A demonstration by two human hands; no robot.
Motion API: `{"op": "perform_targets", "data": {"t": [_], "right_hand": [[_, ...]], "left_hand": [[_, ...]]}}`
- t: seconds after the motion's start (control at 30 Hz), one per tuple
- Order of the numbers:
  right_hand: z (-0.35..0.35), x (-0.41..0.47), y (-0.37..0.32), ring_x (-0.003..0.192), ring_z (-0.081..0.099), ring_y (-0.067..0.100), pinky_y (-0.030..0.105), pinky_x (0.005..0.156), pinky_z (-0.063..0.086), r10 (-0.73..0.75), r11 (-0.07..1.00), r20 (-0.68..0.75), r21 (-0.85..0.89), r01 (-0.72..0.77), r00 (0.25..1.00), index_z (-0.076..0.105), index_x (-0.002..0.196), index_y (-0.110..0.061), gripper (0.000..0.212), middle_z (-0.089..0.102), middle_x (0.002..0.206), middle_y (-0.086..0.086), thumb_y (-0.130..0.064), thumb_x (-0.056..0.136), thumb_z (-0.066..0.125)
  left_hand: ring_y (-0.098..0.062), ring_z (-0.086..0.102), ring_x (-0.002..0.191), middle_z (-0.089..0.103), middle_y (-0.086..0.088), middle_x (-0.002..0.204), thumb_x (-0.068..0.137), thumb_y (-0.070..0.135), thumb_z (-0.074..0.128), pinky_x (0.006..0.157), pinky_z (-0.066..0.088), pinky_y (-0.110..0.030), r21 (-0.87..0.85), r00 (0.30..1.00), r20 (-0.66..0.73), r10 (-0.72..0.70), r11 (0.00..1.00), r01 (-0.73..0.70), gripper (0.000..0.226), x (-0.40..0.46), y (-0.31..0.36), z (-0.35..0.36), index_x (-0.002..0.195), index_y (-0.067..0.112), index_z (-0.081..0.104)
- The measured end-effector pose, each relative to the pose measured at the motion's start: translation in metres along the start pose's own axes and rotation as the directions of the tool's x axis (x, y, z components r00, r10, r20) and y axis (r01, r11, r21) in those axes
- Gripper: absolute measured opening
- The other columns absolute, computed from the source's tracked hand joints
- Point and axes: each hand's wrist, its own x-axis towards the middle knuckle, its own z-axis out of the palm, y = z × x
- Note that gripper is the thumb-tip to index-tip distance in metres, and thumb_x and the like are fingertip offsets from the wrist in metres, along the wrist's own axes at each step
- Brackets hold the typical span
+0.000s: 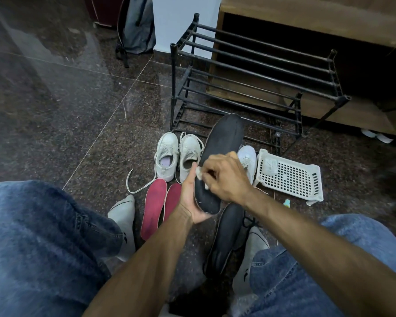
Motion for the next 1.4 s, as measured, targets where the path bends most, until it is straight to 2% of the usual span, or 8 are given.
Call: {"op": "perform_targets", "data": {"t": [0.1, 0.33, 0.57, 0.77, 0.87, 1.03, 1.27, 1.4], "right_hand": [[0.001, -0.011, -0.001, 0.068, 0.054, 0.019, 0.038, 0.073, 0.033, -0.072, 0.996, 0.058, -0.042, 0.075, 0.996, 0.063, 0.069, -0.017, 0.011, 0.061, 0.070, -0.004, -0.018, 0.080, 0.059], [-0.009, 0.026, 0.023, 0.077, 0.063, 0.025, 0.036, 0.077, 0.032, 0.112, 0.988, -0.103, -0.094, -0.122, 0.988, 0.067, 0.074, -0.017, 0.010, 0.067, 0.077, -0.001, -0.019, 0.080, 0.059], [0.000, -0.017, 0.005, 0.067, 0.054, 0.018, 0.037, 0.074, 0.033, -0.129, 0.980, 0.074, -0.145, 0.139, 0.989, 0.062, 0.069, -0.019, 0.009, 0.059, 0.069, -0.006, -0.021, 0.078, 0.062], [-0.013, 0.019, 0.020, 0.077, 0.059, 0.023, 0.036, 0.076, 0.023, 0.029, 0.957, -0.053, -0.287, -0.043, 0.998, 0.066, 0.071, -0.020, 0.013, 0.064, 0.073, -0.005, -0.024, 0.080, 0.057], [-0.005, 0.000, 0.007, 0.075, 0.056, 0.020, 0.035, 0.074, 0.026, -0.059, 0.957, 0.067, -0.281, 0.076, 0.996, 0.065, 0.071, -0.021, 0.012, 0.063, 0.073, -0.006, -0.021, 0.082, 0.060], [0.007, -0.036, -0.002, 0.064, 0.046, 0.014, 0.031, 0.070, 0.023, -0.303, 0.907, 0.183, -0.246, 0.342, 0.935, 0.062, 0.063, -0.024, 0.024, 0.052, 0.062, -0.010, -0.025, 0.081, 0.046], [-0.008, -0.011, 0.010, 0.065, 0.053, 0.020, 0.034, 0.067, 0.031, -0.188, 0.919, 0.102, -0.333, 0.212, 0.977, 0.059, 0.060, -0.020, 0.019, 0.054, 0.062, -0.006, -0.026, 0.078, 0.055], [-0.002, -0.036, -0.011, 0.064, 0.046, 0.015, 0.036, 0.070, 0.040, -0.367, 0.884, 0.234, -0.215, 0.416, 0.900, 0.064, 0.062, -0.023, 0.014, 0.051, 0.061, -0.009, -0.025, 0.076, 0.064]], "left_hand": [[-0.024, 0.070, 0.093, 0.071, -0.013, 0.100, 0.088, 0.068, 0.042, 0.087, 0.054, -0.034, -0.008, 1.000, 0.003, 0.001, 1.000, -0.001, 0.071, 0.002, 0.001, -0.002, 0.093, 0.006, 0.077], [-0.030, 0.059, 0.112, 0.063, -0.015, 0.122, 0.089, 0.063, 0.049, 0.112, 0.033, -0.050, 0.013, 0.999, 0.016, 0.049, 0.999, -0.049, 0.061, 0.004, -0.006, 0.007, 0.118, 0.012, 0.067], [-0.027, 0.072, 0.084, 0.072, -0.016, 0.092, 0.088, 0.067, 0.045, 0.074, 0.059, -0.037, -0.001, 0.999, 0.025, 0.031, 1.000, -0.031, 0.069, 0.005, 0.005, 0.001, 0.099, 0.005, 0.073], [-0.025, 0.060, 0.112, 0.066, -0.008, 0.120, 0.090, 0.060, 0.050, 0.104, 0.041, -0.049, 0.003, 0.995, 0.029, 0.091, 0.996, -0.091, 0.052, 0.005, 0.001, 0.001, 0.114, 0.018, 0.070], [-0.025, 0.066, 0.095, 0.070, -0.010, 0.104, 0.088, 0.063, 0.048, 0.091, 0.050, -0.039, 0.017, 0.991, 0.041, 0.125, 0.992, -0.126, 0.058, 0.003, 0.010, -0.006, 0.103, 0.014, 0.075], [-0.029, 0.060, 0.105, 0.065, -0.016, 0.115, 0.087, 0.067, 0.045, 0.111, 0.031, -0.041, 0.076, 0.992, 0.017, 0.123, 0.989, -0.123, 0.074, 0.003, 0.015, -0.017, 0.114, 0.003, 0.069], [-0.024, 0.067, 0.098, 0.069, -0.010, 0.111, 0.089, 0.065, 0.046, 0.091, 0.051, -0.037, 0.056, 0.991, 0.041, 0.130, 0.990, -0.133, 0.064, 0.004, 0.013, -0.008, 0.115, 0.012, 0.069], [-0.032, 0.047, 0.129, 0.048, -0.021, 0.141, 0.086, 0.068, 0.046, 0.117, 0.027, -0.046, 0.091, 0.986, 0.030, 0.165, 0.982, -0.167, 0.086, 0.005, 0.015, -0.013, 0.139, 0.001, 0.047]]}}
